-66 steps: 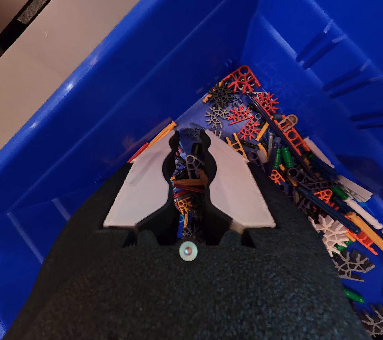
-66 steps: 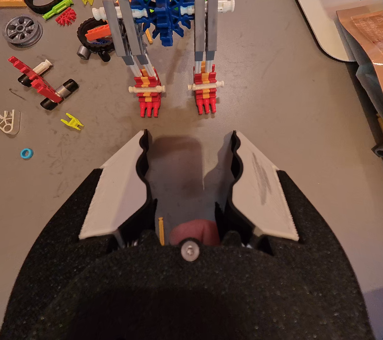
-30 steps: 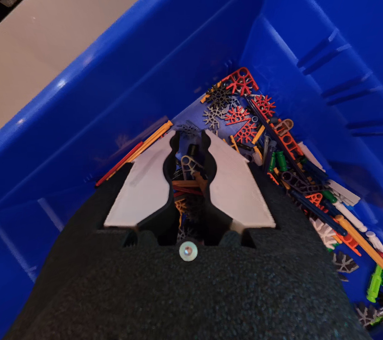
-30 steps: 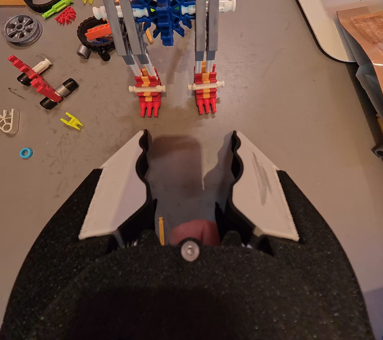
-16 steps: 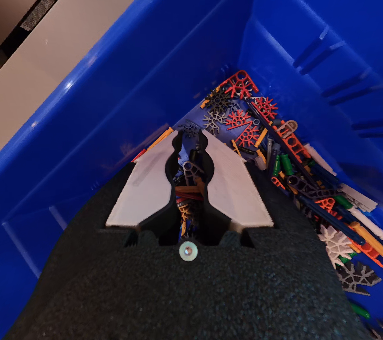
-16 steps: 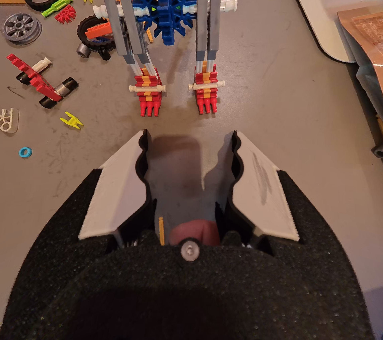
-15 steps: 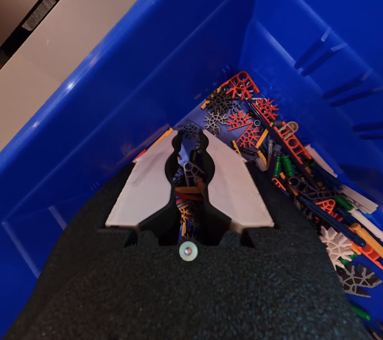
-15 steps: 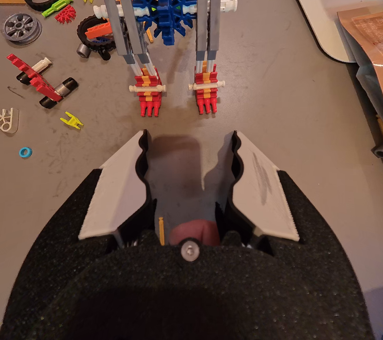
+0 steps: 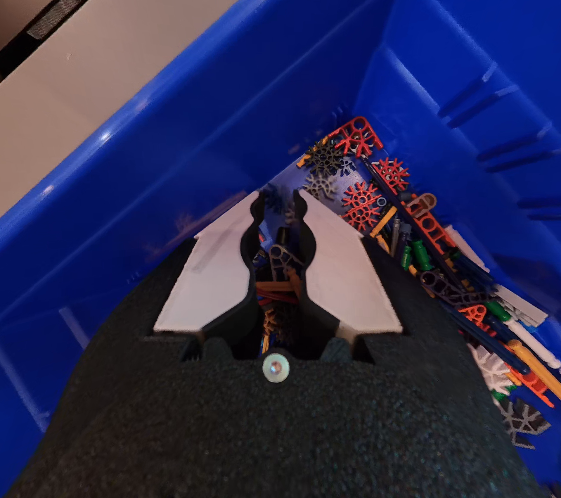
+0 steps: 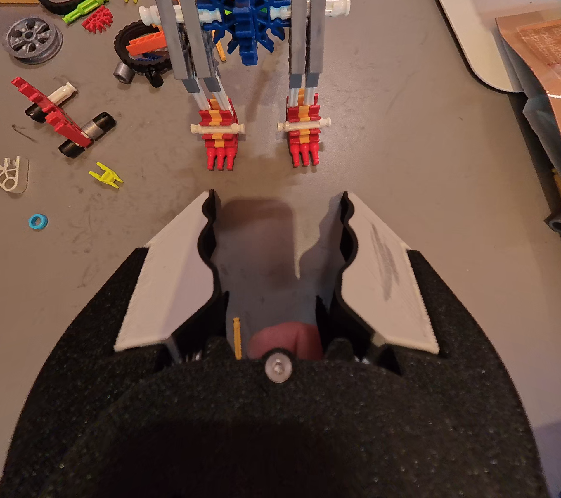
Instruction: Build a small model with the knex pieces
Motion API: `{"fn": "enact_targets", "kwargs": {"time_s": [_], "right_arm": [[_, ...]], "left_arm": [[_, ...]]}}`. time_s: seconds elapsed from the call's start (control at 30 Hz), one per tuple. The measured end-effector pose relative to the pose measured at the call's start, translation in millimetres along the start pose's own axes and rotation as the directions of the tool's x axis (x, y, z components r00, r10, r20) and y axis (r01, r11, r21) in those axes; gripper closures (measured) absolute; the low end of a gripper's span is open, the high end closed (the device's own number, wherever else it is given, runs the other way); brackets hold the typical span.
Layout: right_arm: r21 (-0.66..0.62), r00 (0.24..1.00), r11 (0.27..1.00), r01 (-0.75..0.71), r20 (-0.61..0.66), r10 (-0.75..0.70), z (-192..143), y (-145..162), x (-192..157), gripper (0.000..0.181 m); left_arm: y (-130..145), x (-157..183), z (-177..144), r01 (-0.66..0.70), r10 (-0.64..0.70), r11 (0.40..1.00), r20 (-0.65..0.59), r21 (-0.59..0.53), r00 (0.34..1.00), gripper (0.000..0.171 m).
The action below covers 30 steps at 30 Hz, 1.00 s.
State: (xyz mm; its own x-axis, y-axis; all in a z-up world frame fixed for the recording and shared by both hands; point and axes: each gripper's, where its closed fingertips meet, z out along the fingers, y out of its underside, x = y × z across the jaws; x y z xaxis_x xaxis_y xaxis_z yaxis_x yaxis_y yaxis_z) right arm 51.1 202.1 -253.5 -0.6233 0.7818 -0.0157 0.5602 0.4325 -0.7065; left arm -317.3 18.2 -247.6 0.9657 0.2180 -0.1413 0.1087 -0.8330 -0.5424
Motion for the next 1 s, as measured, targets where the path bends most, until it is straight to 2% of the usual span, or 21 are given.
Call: {"fn": "enact_targets", "kwargs": {"time_s": [0.03, 0.23, 0.33, 0.5, 0.7, 0.9, 1.0], "right_arm": [[0.000, 1.000, 1.000, 0.000, 0.000, 0.000, 0, 0, 0, 0.099], [0.000, 1.000, 1.000, -0.003, 0.002, 0.003, 0, 0, 0, 0.099], [0.001, 1.000, 1.000, -0.004, 0.003, 0.004, 0, 0, 0, 0.099], [0.001, 1.000, 1.000, -0.006, 0.004, 0.006, 0, 0, 0, 0.099], [0.000, 1.000, 1.000, -0.003, 0.001, 0.003, 0, 0, 0, 0.099], [0.000, 1.000, 1.000, -0.002, 0.001, 0.002, 0, 0, 0, 0.099], [0.000, 1.000, 1.000, -0.003, 0.001, 0.003, 0, 0, 0, 0.099]], "left_arm": [[0, -1, 0, -0.016, 0.016, 1.000, 0.015, -0.005, 1.000, 0.160], [2, -4, -1, -0.045, 0.046, 0.999, 0.034, -0.022, 0.998, 0.161], [-3, -5, -7, -0.042, 0.042, 0.999, 0.026, 0.014, 0.999, 0.171], [-10, -5, -18, -0.067, 0.065, 0.997, 0.036, 0.045, 0.997, 0.171], [-17, -3, -28, -0.018, 0.019, 0.995, -0.013, 0.094, 1.000, 0.171], [-36, 9, -54, -0.023, 0.036, 0.984, -0.070, 0.179, 0.997, 0.171], [-51, 24, -78, -0.052, 0.077, 0.969, -0.095, 0.243, 0.993, 0.171]]}}
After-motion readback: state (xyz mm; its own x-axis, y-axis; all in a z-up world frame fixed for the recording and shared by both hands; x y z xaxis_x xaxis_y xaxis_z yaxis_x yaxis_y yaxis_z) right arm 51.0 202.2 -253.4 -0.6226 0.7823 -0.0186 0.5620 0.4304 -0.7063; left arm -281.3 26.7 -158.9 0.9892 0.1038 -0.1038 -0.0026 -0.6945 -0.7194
